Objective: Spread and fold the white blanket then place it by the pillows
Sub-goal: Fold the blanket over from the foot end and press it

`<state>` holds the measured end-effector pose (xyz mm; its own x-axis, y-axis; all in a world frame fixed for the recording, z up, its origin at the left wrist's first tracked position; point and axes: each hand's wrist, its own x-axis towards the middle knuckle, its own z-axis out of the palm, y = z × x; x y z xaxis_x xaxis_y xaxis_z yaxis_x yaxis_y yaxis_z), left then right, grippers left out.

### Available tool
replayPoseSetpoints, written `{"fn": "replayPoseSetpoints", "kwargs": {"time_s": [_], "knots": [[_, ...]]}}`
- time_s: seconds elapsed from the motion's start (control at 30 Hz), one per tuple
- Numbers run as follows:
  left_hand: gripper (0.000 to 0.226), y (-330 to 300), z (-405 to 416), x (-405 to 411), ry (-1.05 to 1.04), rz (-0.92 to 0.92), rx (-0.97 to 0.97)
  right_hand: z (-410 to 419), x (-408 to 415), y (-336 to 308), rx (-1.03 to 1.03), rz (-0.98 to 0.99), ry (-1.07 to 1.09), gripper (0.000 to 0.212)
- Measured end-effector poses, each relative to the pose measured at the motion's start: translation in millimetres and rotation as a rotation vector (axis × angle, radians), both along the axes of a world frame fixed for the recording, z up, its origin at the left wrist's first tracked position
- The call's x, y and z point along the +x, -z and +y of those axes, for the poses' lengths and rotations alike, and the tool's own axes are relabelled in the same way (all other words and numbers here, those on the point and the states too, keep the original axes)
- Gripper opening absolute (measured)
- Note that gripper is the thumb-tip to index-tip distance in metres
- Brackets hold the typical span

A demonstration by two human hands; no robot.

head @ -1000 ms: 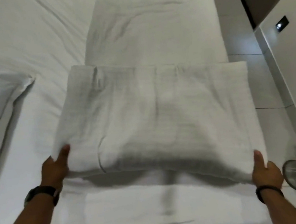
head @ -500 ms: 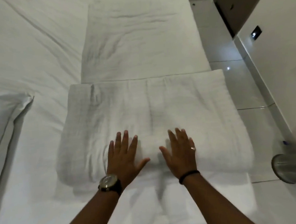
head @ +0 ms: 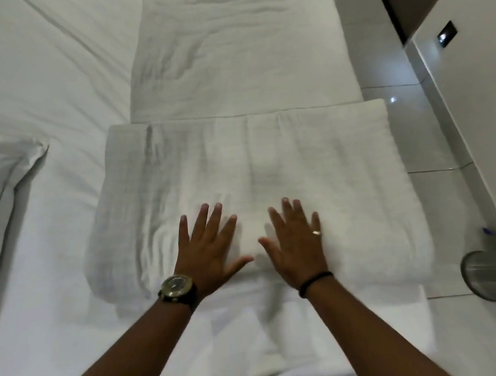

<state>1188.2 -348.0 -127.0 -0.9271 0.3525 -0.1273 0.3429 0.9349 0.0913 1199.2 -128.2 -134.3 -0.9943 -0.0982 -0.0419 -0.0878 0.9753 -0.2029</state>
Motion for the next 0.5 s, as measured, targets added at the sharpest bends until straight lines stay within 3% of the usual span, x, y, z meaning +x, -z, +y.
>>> {"fn": "replayPoseSetpoints", "kwargs": {"time_s": [0.1,0.2,0.33,0.5], "knots": [[0.096,7,-45,-8,-0.154,-0.029,-0.104,29,-8,19,0.100,-0.167,0.074,0.070],[0.100,6,-106,12,-0.264,0.013,-0.156,109,5,26,0.146,-0.175,0.259,0.085],[0.100,1,-96,1,-0.471,-0.069,-0.111,114,-18,11,0.137,-0.278,0.373,0.087],[0.093,21,-18,-101,-0.232,-0.005,0.008,28,-135,13,0.006,-0.092,0.076,0.077]]}}
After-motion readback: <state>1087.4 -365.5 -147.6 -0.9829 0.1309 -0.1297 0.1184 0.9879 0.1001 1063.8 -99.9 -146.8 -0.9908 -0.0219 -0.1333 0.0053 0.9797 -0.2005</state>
